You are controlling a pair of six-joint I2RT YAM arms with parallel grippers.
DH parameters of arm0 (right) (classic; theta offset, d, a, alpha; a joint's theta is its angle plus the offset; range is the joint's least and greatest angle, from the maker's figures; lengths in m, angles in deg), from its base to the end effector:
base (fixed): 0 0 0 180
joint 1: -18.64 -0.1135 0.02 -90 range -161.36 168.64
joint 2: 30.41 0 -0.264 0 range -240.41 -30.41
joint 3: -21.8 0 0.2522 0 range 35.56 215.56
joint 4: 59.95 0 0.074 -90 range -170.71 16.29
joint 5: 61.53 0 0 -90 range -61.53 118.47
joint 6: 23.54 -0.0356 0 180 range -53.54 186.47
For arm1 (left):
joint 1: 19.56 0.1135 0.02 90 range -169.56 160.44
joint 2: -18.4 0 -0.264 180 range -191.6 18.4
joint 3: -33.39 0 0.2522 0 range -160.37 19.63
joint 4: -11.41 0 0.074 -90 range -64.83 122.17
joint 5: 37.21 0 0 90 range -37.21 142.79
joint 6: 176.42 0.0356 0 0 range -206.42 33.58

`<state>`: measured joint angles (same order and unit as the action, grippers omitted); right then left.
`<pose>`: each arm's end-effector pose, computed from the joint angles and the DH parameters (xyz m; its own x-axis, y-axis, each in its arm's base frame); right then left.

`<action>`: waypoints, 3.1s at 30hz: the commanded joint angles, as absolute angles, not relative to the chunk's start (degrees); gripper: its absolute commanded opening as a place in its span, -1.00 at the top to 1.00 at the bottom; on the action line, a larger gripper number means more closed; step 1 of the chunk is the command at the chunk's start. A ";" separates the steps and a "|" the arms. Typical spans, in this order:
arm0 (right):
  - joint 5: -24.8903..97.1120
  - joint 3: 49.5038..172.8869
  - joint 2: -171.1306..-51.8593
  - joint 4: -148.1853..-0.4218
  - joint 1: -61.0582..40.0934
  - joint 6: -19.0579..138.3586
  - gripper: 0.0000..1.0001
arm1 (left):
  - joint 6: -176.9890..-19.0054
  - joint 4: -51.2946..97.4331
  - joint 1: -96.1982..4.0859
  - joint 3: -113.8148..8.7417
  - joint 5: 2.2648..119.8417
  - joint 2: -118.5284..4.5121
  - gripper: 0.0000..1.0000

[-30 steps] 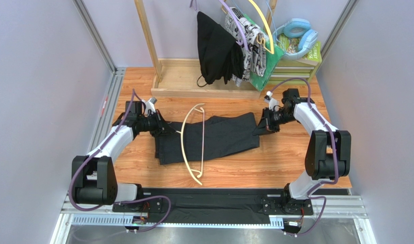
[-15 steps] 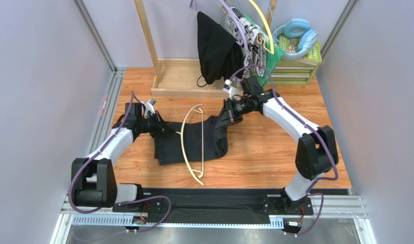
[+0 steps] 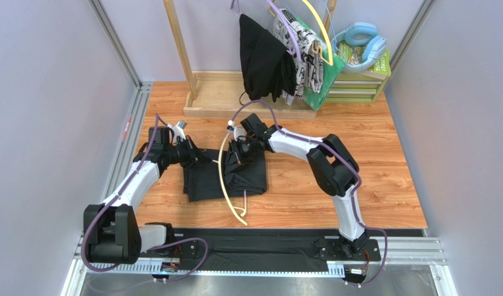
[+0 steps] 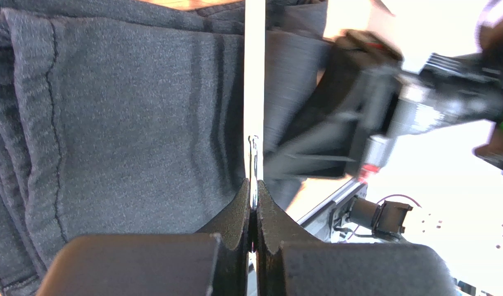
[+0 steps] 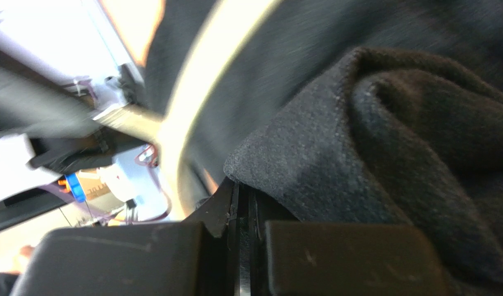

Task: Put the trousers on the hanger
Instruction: Place trousers on hanger

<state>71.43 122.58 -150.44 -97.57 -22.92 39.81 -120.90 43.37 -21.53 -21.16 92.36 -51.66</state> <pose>0.3168 0.3133 0.1751 -0.9028 -0.3617 -0.2325 -0.4019 0.5178 0.7552 0.2406 -0.0310 0.2195 -0.8657 -0.4069 -0.2915 -0.0403 0.6372 -0.7696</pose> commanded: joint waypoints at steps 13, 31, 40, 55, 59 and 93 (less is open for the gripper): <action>70.48 129.41 -152.59 -101.09 -23.63 44.65 0.22 | -122.89 43.37 -21.31 -20.36 93.40 -47.69 1.00; 60.99 134.08 -154.24 -103.16 -22.05 52.76 1.00 | -122.36 42.58 -21.31 -21.15 94.01 -49.28 1.00; 58.88 139.90 -160.25 -99.19 -24.59 49.84 0.41 | -120.87 45.03 -21.31 -21.67 92.87 -48.31 1.00; 63.36 128.20 -147.65 -108.25 -28.02 58.03 0.99 | -120.70 46.27 -21.31 -23.96 90.67 -50.51 1.00; 63.71 126.10 -152.40 -108.43 -31.27 57.33 1.00 | -120.43 47.06 -21.31 -24.40 90.41 -49.81 1.00; 63.09 127.14 -147.39 -90.85 -29.43 31.49 -0.24 | -126.23 56.20 -22.02 -31.69 85.93 -49.63 1.00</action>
<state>62.91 123.81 -143.82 -96.67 -28.66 37.12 -123.85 55.52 -21.84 -28.33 86.46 -50.55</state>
